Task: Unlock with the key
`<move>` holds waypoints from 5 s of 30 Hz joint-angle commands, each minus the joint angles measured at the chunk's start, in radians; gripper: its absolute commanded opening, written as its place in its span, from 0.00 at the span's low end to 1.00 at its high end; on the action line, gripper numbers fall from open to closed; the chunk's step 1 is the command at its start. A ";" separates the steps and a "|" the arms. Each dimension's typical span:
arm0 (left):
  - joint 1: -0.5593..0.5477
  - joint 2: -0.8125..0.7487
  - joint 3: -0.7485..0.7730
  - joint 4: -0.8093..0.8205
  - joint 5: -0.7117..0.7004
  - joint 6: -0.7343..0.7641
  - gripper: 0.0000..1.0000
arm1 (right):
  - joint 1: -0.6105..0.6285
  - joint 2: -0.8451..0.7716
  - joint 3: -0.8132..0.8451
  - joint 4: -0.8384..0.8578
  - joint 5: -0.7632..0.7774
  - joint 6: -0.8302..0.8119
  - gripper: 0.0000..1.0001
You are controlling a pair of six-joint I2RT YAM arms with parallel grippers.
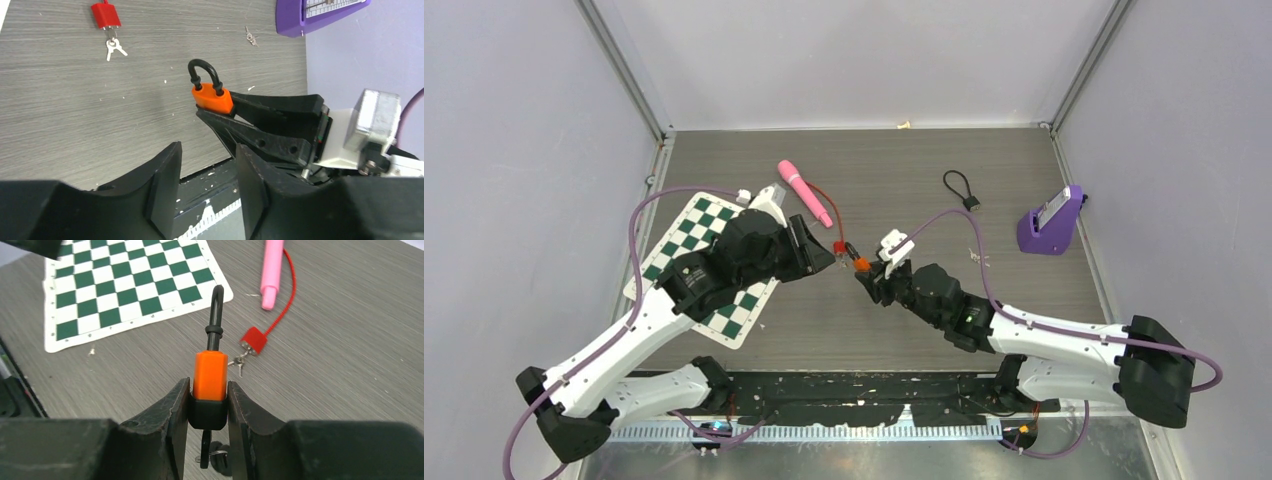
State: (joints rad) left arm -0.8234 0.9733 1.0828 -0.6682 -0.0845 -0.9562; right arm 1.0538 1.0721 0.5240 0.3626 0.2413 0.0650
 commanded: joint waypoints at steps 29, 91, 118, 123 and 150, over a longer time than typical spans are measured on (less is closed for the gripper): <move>0.101 0.308 0.022 0.134 0.274 -0.136 0.60 | 0.032 0.003 -0.040 0.216 -0.082 -0.012 0.05; 0.317 0.283 -0.645 0.949 0.283 0.180 0.00 | -0.322 0.231 -0.082 0.066 -0.316 0.517 0.72; 0.373 0.121 -0.429 0.329 0.179 0.215 0.05 | -0.411 0.002 -0.107 0.015 -0.437 0.350 0.78; 0.324 -0.204 -0.456 0.155 0.178 0.207 0.07 | -0.412 0.021 -0.098 0.039 -0.493 0.341 0.77; 0.350 0.565 -0.299 0.564 0.190 0.213 0.15 | -0.391 0.143 -0.117 0.233 -0.672 0.422 0.70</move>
State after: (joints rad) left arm -0.4858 1.4868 0.7628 -0.3092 0.0574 -0.7509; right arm 0.6495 1.1854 0.3992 0.4908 -0.3740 0.4599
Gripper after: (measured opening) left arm 0.132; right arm 0.713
